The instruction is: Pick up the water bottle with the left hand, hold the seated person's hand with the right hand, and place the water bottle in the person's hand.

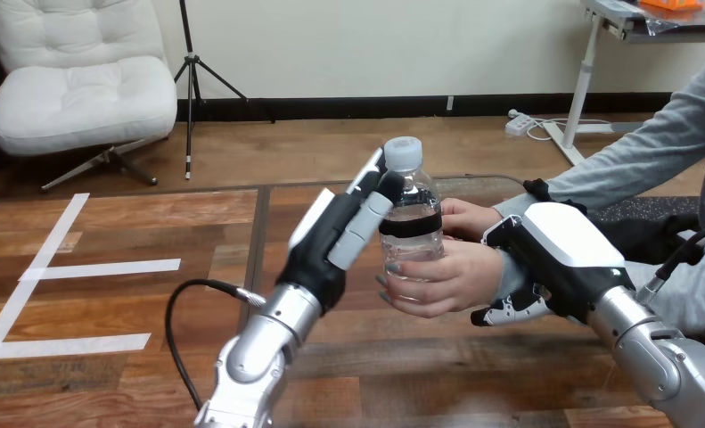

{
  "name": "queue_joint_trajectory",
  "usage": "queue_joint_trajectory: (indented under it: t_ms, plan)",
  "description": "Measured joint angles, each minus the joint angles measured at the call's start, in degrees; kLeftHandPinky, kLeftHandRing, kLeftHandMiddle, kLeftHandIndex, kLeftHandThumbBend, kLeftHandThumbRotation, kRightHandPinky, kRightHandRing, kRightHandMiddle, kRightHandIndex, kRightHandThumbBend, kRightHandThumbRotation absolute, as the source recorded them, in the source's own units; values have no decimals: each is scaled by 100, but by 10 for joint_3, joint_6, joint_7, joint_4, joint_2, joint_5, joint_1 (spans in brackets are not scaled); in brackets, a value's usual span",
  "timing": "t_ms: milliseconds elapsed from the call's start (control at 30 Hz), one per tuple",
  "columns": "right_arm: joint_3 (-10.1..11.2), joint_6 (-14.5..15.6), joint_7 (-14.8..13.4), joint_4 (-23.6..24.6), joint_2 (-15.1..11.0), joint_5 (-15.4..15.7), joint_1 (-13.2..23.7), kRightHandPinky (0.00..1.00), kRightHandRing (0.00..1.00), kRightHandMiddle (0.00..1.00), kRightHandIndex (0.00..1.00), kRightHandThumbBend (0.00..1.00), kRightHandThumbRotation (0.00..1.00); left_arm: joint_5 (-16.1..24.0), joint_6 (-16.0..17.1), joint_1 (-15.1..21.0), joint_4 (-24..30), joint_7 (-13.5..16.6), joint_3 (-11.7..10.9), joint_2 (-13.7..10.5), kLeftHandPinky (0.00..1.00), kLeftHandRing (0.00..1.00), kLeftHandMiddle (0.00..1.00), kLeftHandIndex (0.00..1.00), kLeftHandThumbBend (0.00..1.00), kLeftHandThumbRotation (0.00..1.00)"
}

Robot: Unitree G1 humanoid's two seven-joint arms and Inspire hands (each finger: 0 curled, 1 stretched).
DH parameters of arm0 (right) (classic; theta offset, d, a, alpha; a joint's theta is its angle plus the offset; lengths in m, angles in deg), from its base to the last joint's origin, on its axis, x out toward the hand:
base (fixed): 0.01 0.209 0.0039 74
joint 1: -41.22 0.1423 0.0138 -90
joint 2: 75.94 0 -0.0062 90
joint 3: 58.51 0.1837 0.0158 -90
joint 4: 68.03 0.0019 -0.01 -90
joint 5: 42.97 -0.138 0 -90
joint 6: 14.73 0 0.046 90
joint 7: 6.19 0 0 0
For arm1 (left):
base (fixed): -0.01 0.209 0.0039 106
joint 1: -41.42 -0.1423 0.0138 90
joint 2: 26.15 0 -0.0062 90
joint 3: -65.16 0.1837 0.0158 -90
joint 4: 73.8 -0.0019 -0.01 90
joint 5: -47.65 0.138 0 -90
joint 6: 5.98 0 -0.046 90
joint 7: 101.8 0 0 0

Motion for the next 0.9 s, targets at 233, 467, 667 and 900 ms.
queue_joint_trajectory:
  t_ms: [233,467,667,900]
  plan:
    - [0,2,1,0,-1,0,0,16,20,26,27,77,0,-2,0,-2,13,1,-12,-14,100,100,100,100,100,97]
    - [0,2,1,0,-3,0,0,15,20,26,27,77,0,-11,0,-7,21,0,-24,-32,100,100,100,100,100,98]
    - [0,2,1,0,-5,0,0,16,20,26,27,77,0,-22,0,-19,32,1,-36,-46,100,100,100,100,100,99]
    - [1,3,1,0,-6,0,0,16,20,26,27,77,0,-27,4,-33,38,5,-49,-61,100,100,100,100,100,100]
